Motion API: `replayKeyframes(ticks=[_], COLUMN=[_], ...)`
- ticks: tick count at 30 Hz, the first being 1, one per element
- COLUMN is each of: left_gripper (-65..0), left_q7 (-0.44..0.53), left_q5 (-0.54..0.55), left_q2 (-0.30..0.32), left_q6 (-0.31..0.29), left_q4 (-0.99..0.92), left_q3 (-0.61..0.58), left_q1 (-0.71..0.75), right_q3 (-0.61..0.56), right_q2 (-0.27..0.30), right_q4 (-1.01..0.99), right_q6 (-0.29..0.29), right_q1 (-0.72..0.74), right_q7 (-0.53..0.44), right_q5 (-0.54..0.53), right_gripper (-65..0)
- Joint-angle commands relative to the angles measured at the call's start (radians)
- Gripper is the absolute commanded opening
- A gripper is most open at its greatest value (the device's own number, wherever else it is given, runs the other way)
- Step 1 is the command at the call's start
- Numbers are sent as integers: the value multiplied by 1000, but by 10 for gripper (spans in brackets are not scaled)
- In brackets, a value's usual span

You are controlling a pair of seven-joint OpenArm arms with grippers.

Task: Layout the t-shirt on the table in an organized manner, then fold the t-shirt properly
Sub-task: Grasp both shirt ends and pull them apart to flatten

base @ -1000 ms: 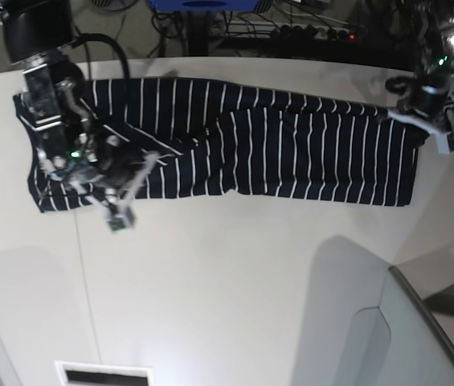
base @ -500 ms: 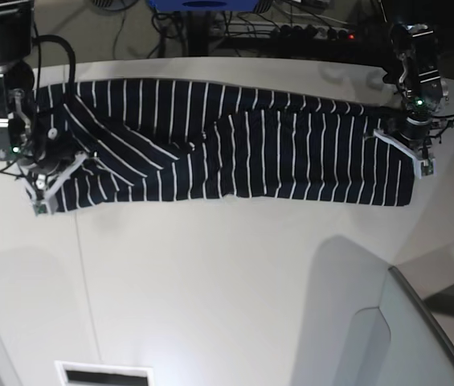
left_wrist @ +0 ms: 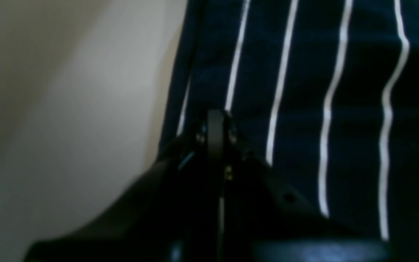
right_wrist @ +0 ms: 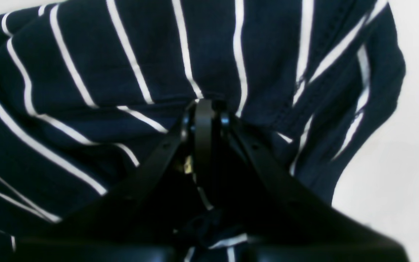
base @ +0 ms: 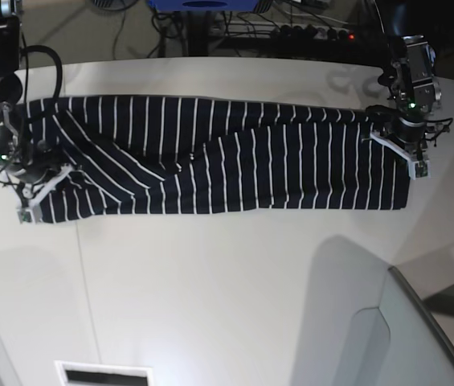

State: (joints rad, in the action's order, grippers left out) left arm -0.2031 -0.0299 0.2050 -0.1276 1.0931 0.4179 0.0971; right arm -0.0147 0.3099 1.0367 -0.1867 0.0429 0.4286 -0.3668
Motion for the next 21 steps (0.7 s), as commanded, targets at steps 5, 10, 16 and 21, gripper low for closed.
replayKeyframes(ticks=[5,10,16,21], left_gripper=[-650,-650,-650,-650], left_q7=[3,3,-3,-29], left_q5=[-6,0,2,5], left_q2=[11,15,11,17], left_q6=[10,10,10,10], left_q4=[11,11,23,155], left_q3=[-6,-90,-106,-103], left_q1=[-35,-47,-78,-33], right_q3=[6,8,127,186], right_q2=[18,18,-10,-18], right_q4=[-14,14,127,317], right_q6=[46,46,45,39], right_q1=[-15,-15,-56,-131], right_q7=[71,69,97,89], right_q5=[45,45,48,45], right_gripper=[-623,-624,-624,-620])
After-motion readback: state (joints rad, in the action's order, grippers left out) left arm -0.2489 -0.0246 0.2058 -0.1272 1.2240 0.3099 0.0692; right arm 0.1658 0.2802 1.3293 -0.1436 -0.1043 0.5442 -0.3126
